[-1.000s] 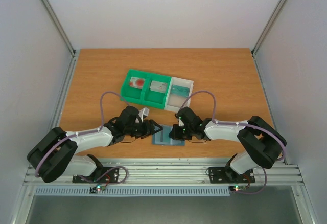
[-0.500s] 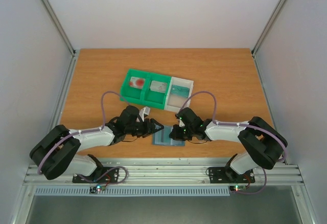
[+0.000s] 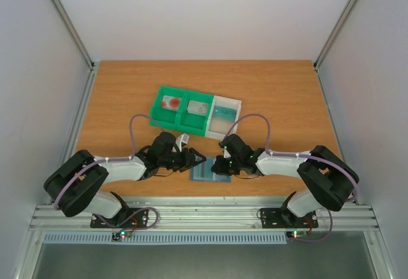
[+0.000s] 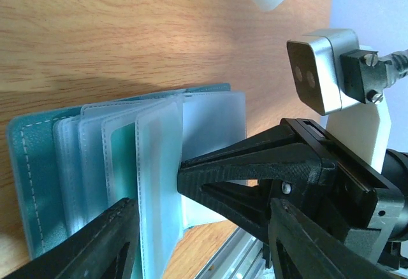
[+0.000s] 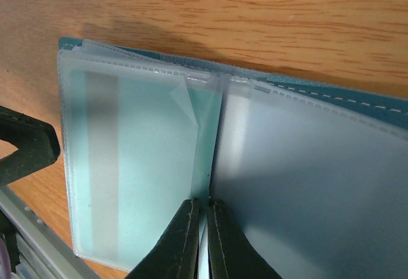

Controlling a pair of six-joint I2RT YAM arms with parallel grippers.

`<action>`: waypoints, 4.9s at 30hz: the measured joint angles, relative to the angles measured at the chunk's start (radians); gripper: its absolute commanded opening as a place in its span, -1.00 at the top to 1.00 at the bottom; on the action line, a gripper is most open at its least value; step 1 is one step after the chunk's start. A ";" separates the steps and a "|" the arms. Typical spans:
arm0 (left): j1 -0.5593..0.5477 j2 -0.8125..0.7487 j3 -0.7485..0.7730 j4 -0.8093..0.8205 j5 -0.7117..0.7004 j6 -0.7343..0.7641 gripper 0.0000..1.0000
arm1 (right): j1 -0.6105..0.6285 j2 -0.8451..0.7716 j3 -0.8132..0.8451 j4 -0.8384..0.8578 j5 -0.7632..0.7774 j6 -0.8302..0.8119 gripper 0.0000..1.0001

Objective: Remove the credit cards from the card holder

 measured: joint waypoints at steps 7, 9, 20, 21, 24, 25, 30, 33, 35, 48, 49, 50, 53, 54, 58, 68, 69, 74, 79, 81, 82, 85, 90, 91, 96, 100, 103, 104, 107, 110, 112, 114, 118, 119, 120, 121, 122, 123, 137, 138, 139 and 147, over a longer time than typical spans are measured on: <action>0.000 0.020 0.000 0.020 0.009 -0.004 -0.11 | 0.000 0.000 0.000 0.000 0.000 0.000 0.84; 0.000 0.034 0.000 0.032 0.016 -0.013 -0.09 | 0.000 0.000 0.000 0.000 0.000 0.000 0.84; -0.001 0.065 0.000 0.077 0.032 -0.041 0.11 | 0.000 -0.002 0.000 -0.003 0.000 0.000 0.84; -0.001 0.065 0.000 0.077 0.032 -0.040 0.14 | 0.000 -0.002 0.000 -0.003 0.000 0.000 0.84; -0.001 0.065 0.000 0.076 0.032 -0.039 0.23 | 0.000 -0.003 0.000 -0.004 0.000 0.000 0.84; -0.002 0.065 0.000 0.076 0.032 -0.038 0.30 | 0.000 -0.004 0.000 -0.006 0.000 0.000 0.84; -0.008 0.065 0.002 0.072 0.033 -0.032 0.53 | 0.000 -0.013 0.000 -0.019 0.000 0.001 0.75; -0.011 0.065 0.009 0.057 0.032 -0.029 0.55 | 0.000 -0.027 0.000 -0.030 0.000 0.006 0.65; -0.012 0.065 0.014 0.047 0.031 -0.021 0.55 | 0.000 -0.045 0.000 -0.047 0.000 0.010 0.58; -0.025 0.064 0.044 -0.002 0.031 -0.005 0.45 | 0.000 -0.224 0.034 -0.251 0.088 -0.027 0.54; -0.027 0.064 0.047 -0.004 0.031 -0.005 0.44 | 0.000 -0.229 0.034 -0.265 0.098 -0.031 0.55; -0.030 0.064 0.050 -0.004 0.032 -0.003 0.44 | 0.000 -0.231 0.034 -0.278 0.110 -0.035 0.55; -0.037 0.063 0.060 -0.006 0.031 -0.002 0.43 | 0.000 -0.234 0.034 -0.308 0.138 -0.045 0.57; -0.039 0.063 0.061 -0.006 0.031 -0.003 0.43 | 0.000 -0.234 0.034 -0.314 0.145 -0.048 0.57; -0.045 0.063 0.062 -0.005 0.032 -0.004 0.42 | 0.000 -0.234 0.027 -0.315 0.167 -0.053 0.60; -0.061 0.075 0.062 0.050 0.043 -0.035 0.42 | 0.000 -0.239 -0.017 -0.317 0.209 -0.054 0.62; -0.063 0.081 0.062 0.062 0.046 -0.042 0.42 | 0.000 -0.244 -0.019 -0.319 0.213 -0.054 0.63; -0.079 0.114 0.064 0.103 0.056 -0.064 0.42 | 0.000 -0.287 -0.019 -0.333 0.238 -0.053 0.63; -0.090 0.136 0.080 0.119 0.062 -0.073 0.42 | 0.000 -0.328 -0.020 -0.353 0.261 -0.051 0.62; -0.093 0.141 0.081 0.127 0.062 -0.076 0.42 | 0.000 -0.346 -0.021 -0.365 0.268 -0.050 0.62; -0.094 0.144 0.082 0.130 0.063 -0.077 0.42 | 0.000 -0.354 -0.021 -0.370 0.271 -0.050 0.61; -0.100 0.156 0.084 0.136 0.063 -0.084 0.41 | 0.000 -0.385 -0.021 -0.388 0.281 -0.050 0.61; -0.113 0.176 0.092 0.171 0.064 -0.100 0.33 | 0.000 -0.430 -0.021 -0.416 0.287 -0.050 0.60; -0.115 0.180 0.093 0.179 0.066 -0.101 0.33 | 0.000 -0.436 -0.021 -0.422 0.287 -0.049 0.60; -0.121 0.205 0.094 0.217 0.074 -0.118 0.32 | 0.000 -0.458 -0.021 -0.433 0.288 -0.048 0.60; -0.122 0.206 0.094 0.220 0.077 -0.117 0.28 | 0.000 -0.459 -0.020 -0.438 0.288 -0.042 0.60; -0.122 0.195 0.094 0.192 0.065 -0.100 0.25 | 0.000 -0.458 -0.019 -0.438 0.283 -0.035 0.60; -0.123 0.187 0.094 0.176 0.058 -0.089 0.24 | 0.000 -0.457 -0.018 -0.437 0.278 -0.033 0.61; -0.124 0.158 0.094 0.113 0.027 -0.056 0.20 | 0.000 -0.439 -0.018 -0.430 0.260 -0.027 0.62; -0.124 0.135 0.094 0.059 -0.005 -0.019 0.17 | 0.000 -0.406 -0.014 -0.417 0.242 -0.022 0.62; -0.124 0.124 0.094 0.026 -0.026 0.000 0.17 | 0.000 -0.391 -0.013 -0.411 0.233 -0.021 0.62; -0.124 0.119 0.096 -0.004 -0.044 0.018 0.17 | 0.000 -0.380 -0.012 -0.400 0.225 -0.018 0.62; -0.124 0.121 0.108 -0.048 -0.062 0.043 0.17 | 0.000 -0.351 -0.011 -0.373 0.195 -0.008 0.65; -0.123 0.122 0.111 -0.049 -0.064 0.047 0.17 | 0.000 -0.343 -0.011 -0.364 0.186 -0.005 0.66; -0.123 0.125 0.114 -0.049 -0.064 0.047 0.17 | 0.000 -0.335 -0.011 -0.352 0.179 -0.001 0.66; -0.123 0.129 0.115 -0.048 -0.065 0.048 0.17 | 0.000 -0.328 -0.011 -0.345 0.173 0.001 0.67; -0.124 0.135 0.116 -0.048 -0.066 0.048 0.17 | 0.000 -0.321 -0.011 -0.337 0.167 0.003 0.67; -0.123 0.140 0.116 -0.048 -0.067 0.048 0.17 | 0.000 -0.314 -0.011 -0.330 0.163 0.004 0.68; -0.123 0.169 0.116 -0.042 -0.070 0.043 0.19 | 0.000 -0.225 -0.009 -0.322 0.159 0.014 0.82; -0.123 0.169 0.116 -0.042 -0.070 0.042 0.19 | 0.000 -0.222 -0.010 -0.323 0.162 0.014 0.82; -0.123 0.169 0.116 -0.041 -0.070 0.042 0.19 | 0.000 -0.222 -0.011 -0.325 0.164 0.014 0.82; -0.123 0.192 0.116 -0.006 -0.070 0.025 0.28 | 0.000 -0.217 -0.025 -0.338 0.193 0.015 0.84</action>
